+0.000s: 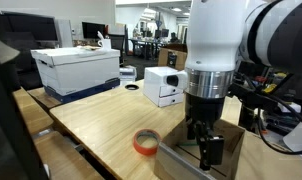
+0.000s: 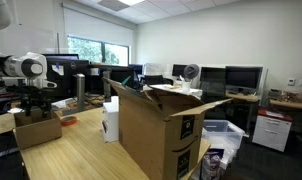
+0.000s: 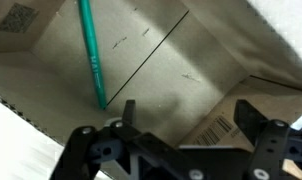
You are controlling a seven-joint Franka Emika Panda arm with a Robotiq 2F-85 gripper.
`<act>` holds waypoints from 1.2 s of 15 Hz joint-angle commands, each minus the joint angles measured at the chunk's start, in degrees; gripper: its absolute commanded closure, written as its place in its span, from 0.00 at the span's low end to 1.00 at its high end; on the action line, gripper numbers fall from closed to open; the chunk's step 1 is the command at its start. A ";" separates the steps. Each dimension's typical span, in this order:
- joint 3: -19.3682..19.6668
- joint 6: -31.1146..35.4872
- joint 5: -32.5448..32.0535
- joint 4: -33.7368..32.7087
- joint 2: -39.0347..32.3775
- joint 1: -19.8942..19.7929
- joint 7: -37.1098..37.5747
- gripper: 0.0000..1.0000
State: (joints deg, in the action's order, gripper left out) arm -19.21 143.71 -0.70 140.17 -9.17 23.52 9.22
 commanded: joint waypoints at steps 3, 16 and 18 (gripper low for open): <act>-0.66 -1.12 -1.45 -0.48 0.72 -0.21 -0.86 0.00; -1.88 1.17 0.21 3.82 3.37 -0.04 0.65 0.00; -2.13 1.41 0.37 4.25 3.44 0.06 0.68 0.00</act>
State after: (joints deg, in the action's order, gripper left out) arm -20.54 143.91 -1.44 141.74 -8.14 23.57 9.39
